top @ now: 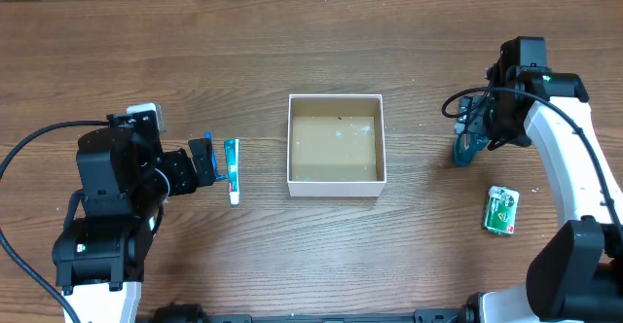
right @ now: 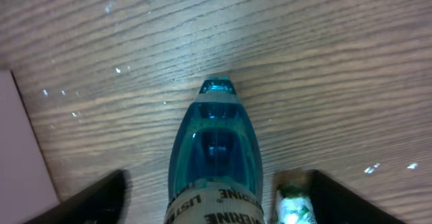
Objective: Pack container
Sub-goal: 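Grasp the Listerine bottle by its neck with the right gripper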
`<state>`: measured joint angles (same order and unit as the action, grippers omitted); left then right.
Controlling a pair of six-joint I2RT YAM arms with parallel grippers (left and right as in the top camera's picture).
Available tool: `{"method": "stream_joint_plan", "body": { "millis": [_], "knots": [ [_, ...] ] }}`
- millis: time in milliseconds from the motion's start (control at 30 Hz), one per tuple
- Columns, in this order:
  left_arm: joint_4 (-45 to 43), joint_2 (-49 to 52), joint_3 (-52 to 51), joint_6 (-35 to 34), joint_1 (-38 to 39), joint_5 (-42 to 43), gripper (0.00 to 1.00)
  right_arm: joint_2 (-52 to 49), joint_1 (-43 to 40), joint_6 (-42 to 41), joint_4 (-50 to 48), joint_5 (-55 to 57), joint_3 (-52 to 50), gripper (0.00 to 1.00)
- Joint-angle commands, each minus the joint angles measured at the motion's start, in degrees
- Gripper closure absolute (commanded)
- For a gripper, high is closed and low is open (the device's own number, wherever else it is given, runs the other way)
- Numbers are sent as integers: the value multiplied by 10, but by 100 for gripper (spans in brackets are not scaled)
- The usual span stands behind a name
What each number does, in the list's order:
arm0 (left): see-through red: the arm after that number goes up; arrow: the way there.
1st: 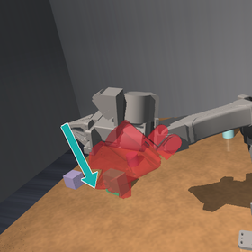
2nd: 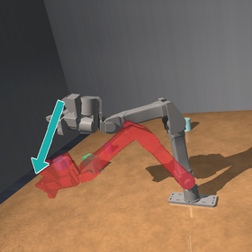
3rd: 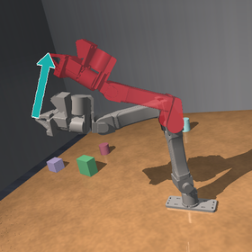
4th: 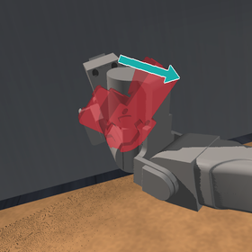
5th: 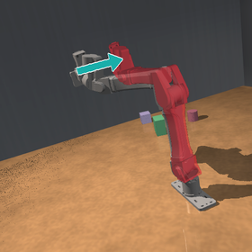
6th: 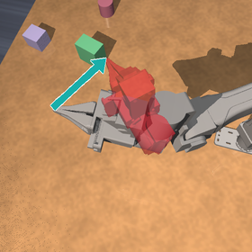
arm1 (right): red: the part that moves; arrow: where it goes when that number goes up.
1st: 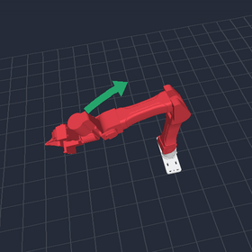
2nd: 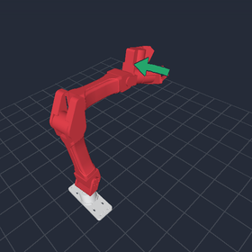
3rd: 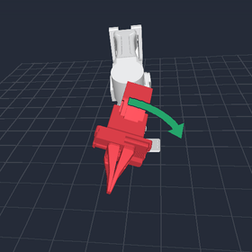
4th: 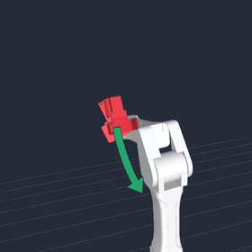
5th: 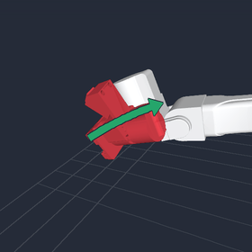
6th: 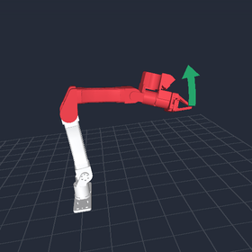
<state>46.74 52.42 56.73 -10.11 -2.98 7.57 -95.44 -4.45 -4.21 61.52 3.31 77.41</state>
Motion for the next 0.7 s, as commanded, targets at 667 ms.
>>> {"method": "stream_joint_plan", "body": {
  "millis": [667],
  "knots": [
    [-2, 0, 18, 11, 4, 8, 0, -23, -1, 2, -20, 0, -2, 39]
  ]
}}
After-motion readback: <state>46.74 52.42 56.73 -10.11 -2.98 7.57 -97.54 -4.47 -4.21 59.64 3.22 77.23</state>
